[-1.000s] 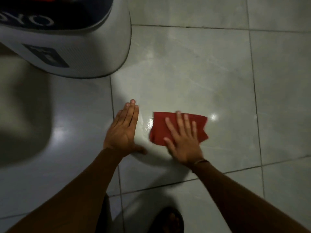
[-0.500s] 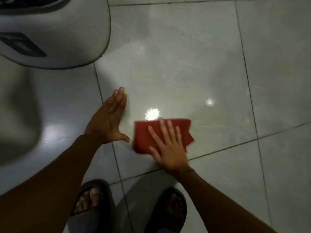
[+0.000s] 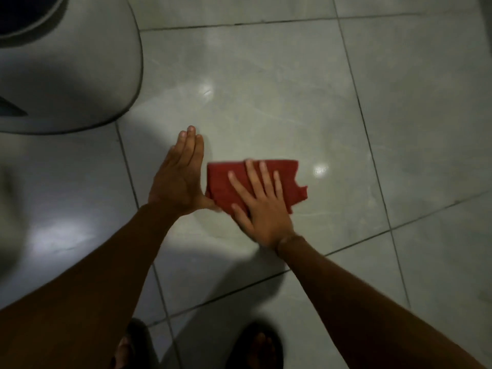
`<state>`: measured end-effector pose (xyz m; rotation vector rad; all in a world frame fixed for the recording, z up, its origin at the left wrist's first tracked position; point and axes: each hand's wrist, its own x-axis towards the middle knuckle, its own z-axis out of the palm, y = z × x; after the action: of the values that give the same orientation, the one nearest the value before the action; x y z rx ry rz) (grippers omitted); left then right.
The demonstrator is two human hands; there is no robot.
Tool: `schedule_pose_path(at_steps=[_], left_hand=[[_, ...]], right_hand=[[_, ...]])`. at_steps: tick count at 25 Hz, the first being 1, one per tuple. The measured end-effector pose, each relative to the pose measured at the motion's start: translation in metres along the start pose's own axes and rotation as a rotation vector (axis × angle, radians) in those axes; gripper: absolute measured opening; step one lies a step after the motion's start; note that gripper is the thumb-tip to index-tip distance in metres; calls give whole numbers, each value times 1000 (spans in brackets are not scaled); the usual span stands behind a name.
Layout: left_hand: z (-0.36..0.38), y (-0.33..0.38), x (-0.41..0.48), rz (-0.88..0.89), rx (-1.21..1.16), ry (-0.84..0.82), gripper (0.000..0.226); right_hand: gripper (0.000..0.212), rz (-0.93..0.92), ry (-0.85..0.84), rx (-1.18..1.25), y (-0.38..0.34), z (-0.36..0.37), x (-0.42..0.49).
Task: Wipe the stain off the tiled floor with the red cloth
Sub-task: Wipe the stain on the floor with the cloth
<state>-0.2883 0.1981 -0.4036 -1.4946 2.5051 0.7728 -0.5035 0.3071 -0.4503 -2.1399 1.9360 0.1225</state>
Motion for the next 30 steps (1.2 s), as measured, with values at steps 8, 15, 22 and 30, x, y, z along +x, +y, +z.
schedule_pose_path(at_steps=[8,15,22,30], left_hand=[[4,-2,32,-94,25,8,168],[4,-6,37,-122,-61,-22,170],[11,-13,40,-126,-129,-6,166],[9,-12,36,-134,-118,-9,164]], right_hand=[[77,729,130,165,131,-56,129],[74,41,-40,-9,64,-33,76],[78,787,98,188,118,-88,250],[82,204,-107,67,96,-64,112]])
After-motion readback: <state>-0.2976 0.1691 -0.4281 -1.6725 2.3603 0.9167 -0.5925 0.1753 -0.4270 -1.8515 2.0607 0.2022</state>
